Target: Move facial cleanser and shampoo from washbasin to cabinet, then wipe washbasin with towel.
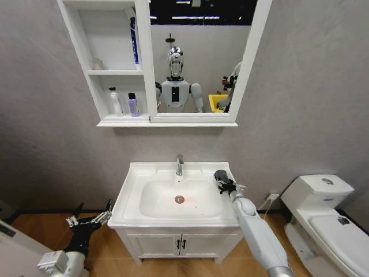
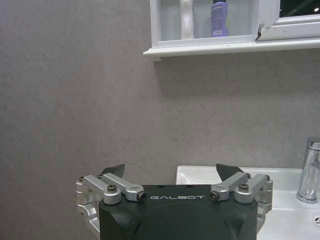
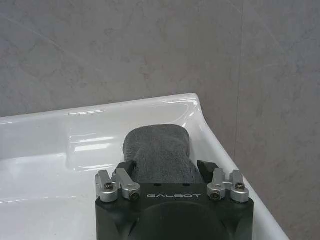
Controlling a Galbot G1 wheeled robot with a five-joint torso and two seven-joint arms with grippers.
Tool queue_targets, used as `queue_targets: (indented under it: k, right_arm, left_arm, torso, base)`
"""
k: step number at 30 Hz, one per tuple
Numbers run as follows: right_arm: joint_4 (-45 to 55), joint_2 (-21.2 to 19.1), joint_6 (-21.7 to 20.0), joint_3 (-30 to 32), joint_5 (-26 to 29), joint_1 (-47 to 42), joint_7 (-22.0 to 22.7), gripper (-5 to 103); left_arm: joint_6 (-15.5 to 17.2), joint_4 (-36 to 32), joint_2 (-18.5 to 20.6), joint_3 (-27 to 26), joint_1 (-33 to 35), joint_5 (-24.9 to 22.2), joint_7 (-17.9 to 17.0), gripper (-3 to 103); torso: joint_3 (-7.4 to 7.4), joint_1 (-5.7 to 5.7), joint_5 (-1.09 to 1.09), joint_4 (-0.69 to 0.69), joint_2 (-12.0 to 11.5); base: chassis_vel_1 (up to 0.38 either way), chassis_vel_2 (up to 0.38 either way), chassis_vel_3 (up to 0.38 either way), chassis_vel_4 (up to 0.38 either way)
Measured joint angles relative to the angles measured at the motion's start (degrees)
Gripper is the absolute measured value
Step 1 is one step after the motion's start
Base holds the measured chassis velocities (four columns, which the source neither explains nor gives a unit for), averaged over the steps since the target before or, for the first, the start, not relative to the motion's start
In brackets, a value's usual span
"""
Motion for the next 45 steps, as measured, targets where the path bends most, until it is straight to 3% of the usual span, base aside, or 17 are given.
queue_targets:
  k: [2,4,6,7,10,18,25,27,29,32,33,38,45]
  right_arm:
    - [0.02,-0.62,-0.5,-0.4,0.2,0.11,0.15,60]
    - [0.14,-0.94,-0.67,-0.63,0.26,0.03,0.21,60]
    - [0.74,-2.02,-0.85,-1.28,0.44,-0.45,0.31,48]
    - [0.74,-2.02,-0.85,-1.28,0.44,-0.45,0.31,48]
    - [1.32,-3.68,-1.08,-2.14,0.85,-0.95,0.31,32]
    - [1.78,-3.85,-1.02,-2.43,1.8,-0.61,0.28,7]
    - [10.02,-1.61,-2.0,-5.74,3.26,-1.57,3.1,4]
    - [14.31,-0.5,-2.3,-10.39,4.78,-2.37,8.14,4]
    - [15.65,-0.3,-2.58,-12.4,5.81,-2.62,10.36,4]
    - [18.91,-0.37,-5.13,-19.38,11.28,-2.79,18.73,4]
    - [18.91,-0.37,-5.13,-19.38,11.28,-2.79,18.73,4]
    - [17.52,-3.51,-7.15,-25.82,14.89,-2.36,23.87,4]
    - [17.33,-7.12,-7.09,-28.13,12.66,-4.78,26.77,4]
  left_arm:
    - [0.0,0.0,0.0,0.0,0.0,0.0,0.0,100]
    - [0.0,0.0,0.01,0.0,0.0,0.0,0.0,100]
    - [0.0,0.0,0.0,0.0,0.0,0.0,0.01,100]
    - [0.0,0.0,0.0,0.0,0.0,0.0,0.01,100]
    - [0.0,0.0,0.0,0.0,0.0,0.0,0.01,100]
    - [0.0,0.0,0.0,0.0,0.0,0.0,0.01,100]
    - [0.0,0.0,0.0,0.01,0.0,-0.01,0.01,100]
    - [0.0,0.0,0.01,0.0,0.0,-0.01,0.01,100]
    - [0.0,0.0,0.01,0.0,0.0,-0.01,0.01,100]
    - [0.0,0.0,0.0,0.0,0.0,-0.01,0.01,100]
    - [0.0,0.0,0.0,0.0,0.0,-0.01,0.01,100]
    - [0.0,0.0,0.01,0.0,0.0,0.0,0.01,100]
    - [0.0,0.0,0.0,0.0,0.0,-0.01,0.01,100]
  torso:
    - [0.0,0.0,0.0,-0.01,0.0]
    - [0.0,0.0,0.0,-0.01,0.0]
    - [0.0,0.0,0.01,0.01,0.0]
    - [0.0,0.0,0.01,0.01,0.0]
    - [0.0,0.0,0.0,-0.01,0.0]
    - [0.0,0.0,0.0,-0.02,0.0]
    - [0.0,0.01,-0.02,-0.02,0.0]
    - [0.0,0.0,-0.02,-0.01,-0.01]
    - [0.0,0.0,-0.01,0.0,0.0]
    - [0.0,0.0,-0.01,0.01,0.0]
    - [0.0,0.0,-0.01,0.01,0.0]
    - [0.0,0.0,0.0,0.0,0.0]
    - [0.0,0.0,0.0,-0.02,0.0]
  base:
    - [0.0,0.0,0.0,0.0]
    - [0.0,0.0,0.0,0.0]
    - [0.0,0.0,0.0,0.0]
    - [0.0,0.0,0.0,0.0]
    - [0.0,0.0,0.0,0.0]
    - [0.0,0.0,0.0,0.0]
    - [0.0,0.0,0.0,0.0]
    - [0.0,0.0,0.0,0.0]
    - [0.0,0.0,0.0,0.0]
    - [0.0,0.0,0.0,0.0]
    - [0.0,0.0,0.0,0.0]
    - [0.0,0.0,0.0,0.0]
    - [0.0,0.0,0.0,0.0]
